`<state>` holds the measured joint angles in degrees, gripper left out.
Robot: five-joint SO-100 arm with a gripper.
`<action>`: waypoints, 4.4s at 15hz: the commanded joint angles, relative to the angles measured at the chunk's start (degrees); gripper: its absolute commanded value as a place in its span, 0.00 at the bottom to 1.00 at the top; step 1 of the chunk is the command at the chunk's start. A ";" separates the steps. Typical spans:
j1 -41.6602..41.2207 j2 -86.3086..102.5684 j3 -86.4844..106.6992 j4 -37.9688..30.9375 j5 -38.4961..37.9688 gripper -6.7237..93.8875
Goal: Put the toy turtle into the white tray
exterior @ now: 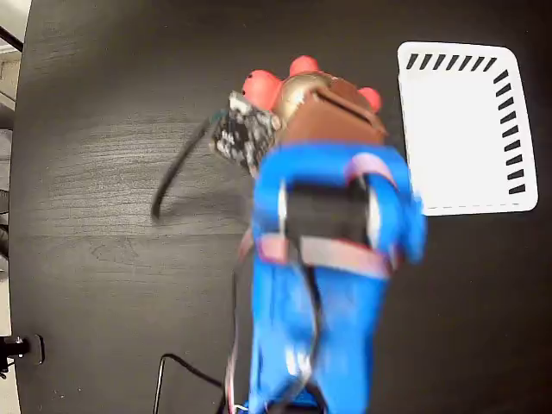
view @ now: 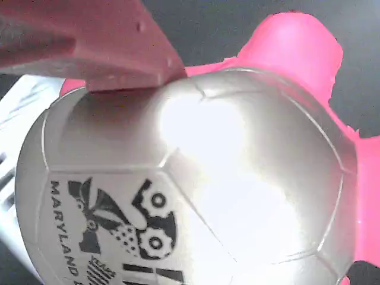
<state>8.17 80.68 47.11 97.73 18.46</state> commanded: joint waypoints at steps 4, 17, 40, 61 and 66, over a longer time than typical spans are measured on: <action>19.69 1.58 -11.43 0.97 -4.57 0.07; 27.25 -37.97 -32.87 -8.96 -8.44 0.07; 12.66 -1.23 1.23 -18.02 -4.13 0.07; -11.16 112.15 116.98 -20.57 -11.34 0.07; -9.32 112.32 119.00 -20.92 -12.66 0.07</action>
<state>-1.58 188.61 166.64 76.55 4.83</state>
